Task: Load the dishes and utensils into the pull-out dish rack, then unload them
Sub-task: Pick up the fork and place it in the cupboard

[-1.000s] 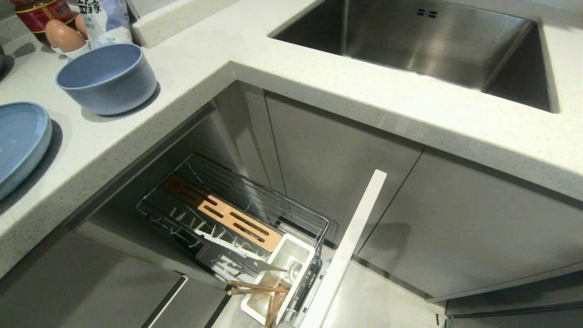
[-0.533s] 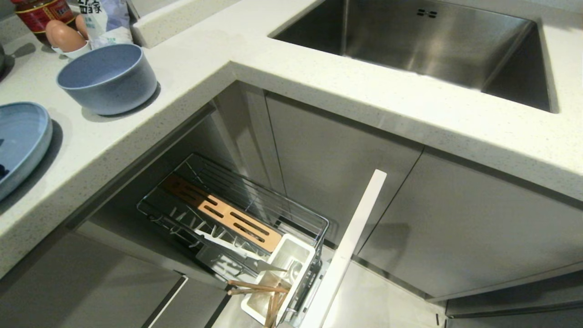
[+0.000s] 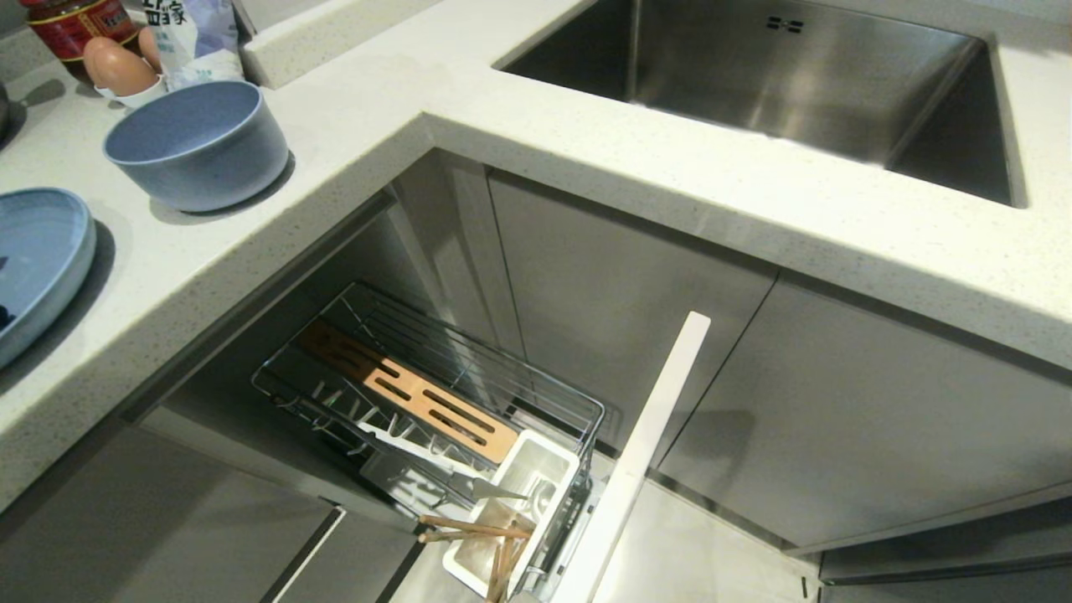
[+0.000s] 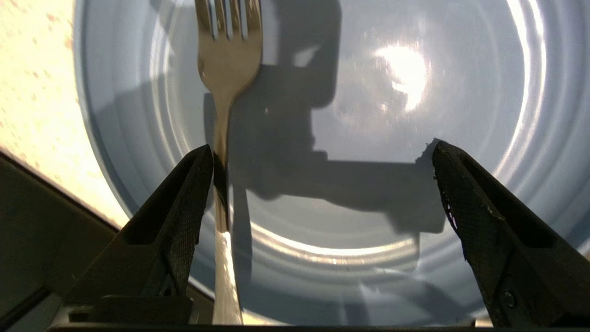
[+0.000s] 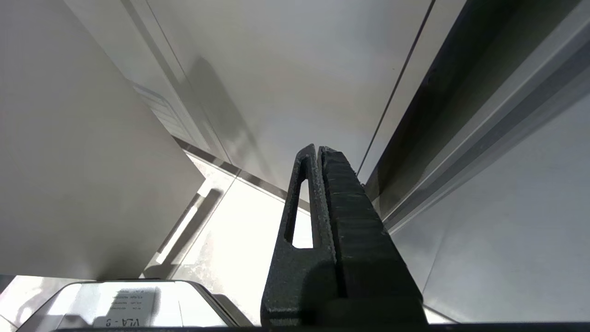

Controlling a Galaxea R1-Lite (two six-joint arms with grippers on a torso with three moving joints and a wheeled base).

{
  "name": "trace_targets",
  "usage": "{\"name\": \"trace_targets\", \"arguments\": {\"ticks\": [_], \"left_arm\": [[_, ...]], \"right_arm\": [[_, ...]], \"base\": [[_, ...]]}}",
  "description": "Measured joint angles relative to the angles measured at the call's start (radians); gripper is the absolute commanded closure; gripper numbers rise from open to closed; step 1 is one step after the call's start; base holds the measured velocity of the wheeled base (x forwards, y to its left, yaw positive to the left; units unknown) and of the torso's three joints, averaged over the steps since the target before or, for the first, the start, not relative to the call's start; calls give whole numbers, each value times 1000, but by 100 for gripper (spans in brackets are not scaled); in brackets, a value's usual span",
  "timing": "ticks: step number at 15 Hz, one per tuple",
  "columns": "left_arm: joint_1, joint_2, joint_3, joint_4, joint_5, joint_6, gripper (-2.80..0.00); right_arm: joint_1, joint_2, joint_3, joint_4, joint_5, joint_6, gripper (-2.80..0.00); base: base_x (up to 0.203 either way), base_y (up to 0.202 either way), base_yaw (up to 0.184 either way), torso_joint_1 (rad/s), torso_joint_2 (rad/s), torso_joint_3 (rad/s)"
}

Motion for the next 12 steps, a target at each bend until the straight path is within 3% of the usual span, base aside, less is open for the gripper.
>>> {"name": "trace_targets", "arguments": {"ticks": [9, 12], "left_arm": [[2, -8, 10, 60, -40, -13, -280], [3, -9, 12, 58, -46, -48, -280]], "right_arm": [[0, 0, 0, 0, 0, 0, 0], [0, 0, 0, 0, 0, 0, 0]], "base": [[0, 0, 0, 0, 0, 0], [0, 0, 0, 0, 0, 0]]}}
